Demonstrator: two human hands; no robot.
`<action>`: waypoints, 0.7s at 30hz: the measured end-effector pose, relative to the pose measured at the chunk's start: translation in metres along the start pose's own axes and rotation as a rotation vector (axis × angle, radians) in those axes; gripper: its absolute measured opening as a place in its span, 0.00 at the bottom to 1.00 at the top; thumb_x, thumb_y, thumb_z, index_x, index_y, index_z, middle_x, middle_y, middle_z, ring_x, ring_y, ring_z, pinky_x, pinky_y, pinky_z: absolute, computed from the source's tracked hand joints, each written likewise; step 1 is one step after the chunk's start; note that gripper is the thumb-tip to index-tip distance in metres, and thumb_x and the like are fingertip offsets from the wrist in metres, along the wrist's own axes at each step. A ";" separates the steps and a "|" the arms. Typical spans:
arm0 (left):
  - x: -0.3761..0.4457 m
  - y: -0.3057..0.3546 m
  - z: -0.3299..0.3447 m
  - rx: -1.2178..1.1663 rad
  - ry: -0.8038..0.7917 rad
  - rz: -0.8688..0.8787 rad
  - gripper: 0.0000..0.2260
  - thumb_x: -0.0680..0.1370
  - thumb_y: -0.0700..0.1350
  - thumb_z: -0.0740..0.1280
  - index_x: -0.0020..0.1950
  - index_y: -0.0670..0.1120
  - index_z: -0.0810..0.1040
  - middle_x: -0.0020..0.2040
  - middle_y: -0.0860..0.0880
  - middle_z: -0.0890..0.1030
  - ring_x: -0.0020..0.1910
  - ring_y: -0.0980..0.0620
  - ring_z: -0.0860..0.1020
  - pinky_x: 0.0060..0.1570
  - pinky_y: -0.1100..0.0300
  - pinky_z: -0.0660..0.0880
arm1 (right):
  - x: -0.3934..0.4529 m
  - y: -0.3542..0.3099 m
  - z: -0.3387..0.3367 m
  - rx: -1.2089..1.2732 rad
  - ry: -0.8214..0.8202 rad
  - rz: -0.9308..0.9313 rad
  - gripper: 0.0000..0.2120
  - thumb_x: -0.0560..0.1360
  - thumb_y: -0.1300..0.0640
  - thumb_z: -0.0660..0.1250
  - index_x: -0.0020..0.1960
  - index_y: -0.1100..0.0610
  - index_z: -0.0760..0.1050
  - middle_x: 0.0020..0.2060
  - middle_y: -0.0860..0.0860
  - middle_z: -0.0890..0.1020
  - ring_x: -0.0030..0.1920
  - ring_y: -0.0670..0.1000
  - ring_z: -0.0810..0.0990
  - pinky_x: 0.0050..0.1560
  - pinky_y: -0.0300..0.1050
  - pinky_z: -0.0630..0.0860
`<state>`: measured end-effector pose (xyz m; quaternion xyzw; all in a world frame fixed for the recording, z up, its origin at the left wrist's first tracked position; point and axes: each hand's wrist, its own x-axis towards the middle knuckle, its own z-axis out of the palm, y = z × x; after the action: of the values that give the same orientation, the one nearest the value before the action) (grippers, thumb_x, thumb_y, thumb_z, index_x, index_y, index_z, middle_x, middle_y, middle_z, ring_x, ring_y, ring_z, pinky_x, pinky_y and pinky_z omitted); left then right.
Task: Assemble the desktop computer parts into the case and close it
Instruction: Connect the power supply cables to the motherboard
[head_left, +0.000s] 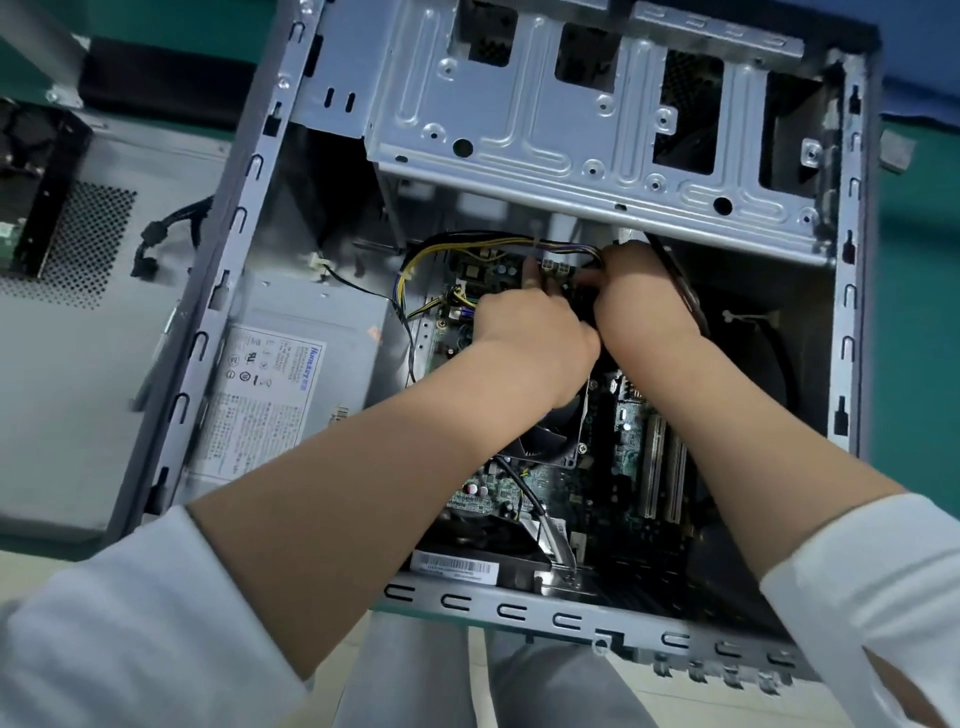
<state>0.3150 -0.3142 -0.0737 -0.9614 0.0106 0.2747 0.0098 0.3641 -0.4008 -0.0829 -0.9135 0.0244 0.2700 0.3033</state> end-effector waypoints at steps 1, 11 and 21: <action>0.000 0.002 0.001 -0.001 -0.033 0.003 0.20 0.83 0.45 0.54 0.75 0.44 0.61 0.76 0.39 0.58 0.68 0.38 0.67 0.56 0.48 0.69 | 0.001 0.001 0.001 -0.092 0.010 -0.021 0.18 0.83 0.64 0.48 0.68 0.66 0.68 0.66 0.60 0.72 0.61 0.54 0.71 0.29 0.24 0.66; 0.001 0.005 -0.005 -0.175 -0.080 -0.075 0.25 0.81 0.45 0.51 0.78 0.42 0.52 0.78 0.39 0.44 0.72 0.43 0.64 0.54 0.54 0.65 | 0.006 0.008 0.012 -0.828 0.224 -0.154 0.07 0.77 0.62 0.61 0.54 0.58 0.73 0.47 0.54 0.79 0.47 0.58 0.79 0.34 0.42 0.61; -0.007 -0.006 -0.009 -0.029 -0.096 0.045 0.22 0.84 0.48 0.50 0.78 0.47 0.51 0.79 0.44 0.50 0.75 0.41 0.57 0.65 0.45 0.61 | -0.004 0.010 0.012 -0.868 0.212 -0.205 0.13 0.76 0.66 0.61 0.60 0.62 0.72 0.39 0.54 0.74 0.48 0.59 0.80 0.35 0.44 0.62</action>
<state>0.3139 -0.3088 -0.0618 -0.9466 0.0277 0.3209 -0.0100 0.3527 -0.4027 -0.0939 -0.9763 -0.1507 0.1287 -0.0865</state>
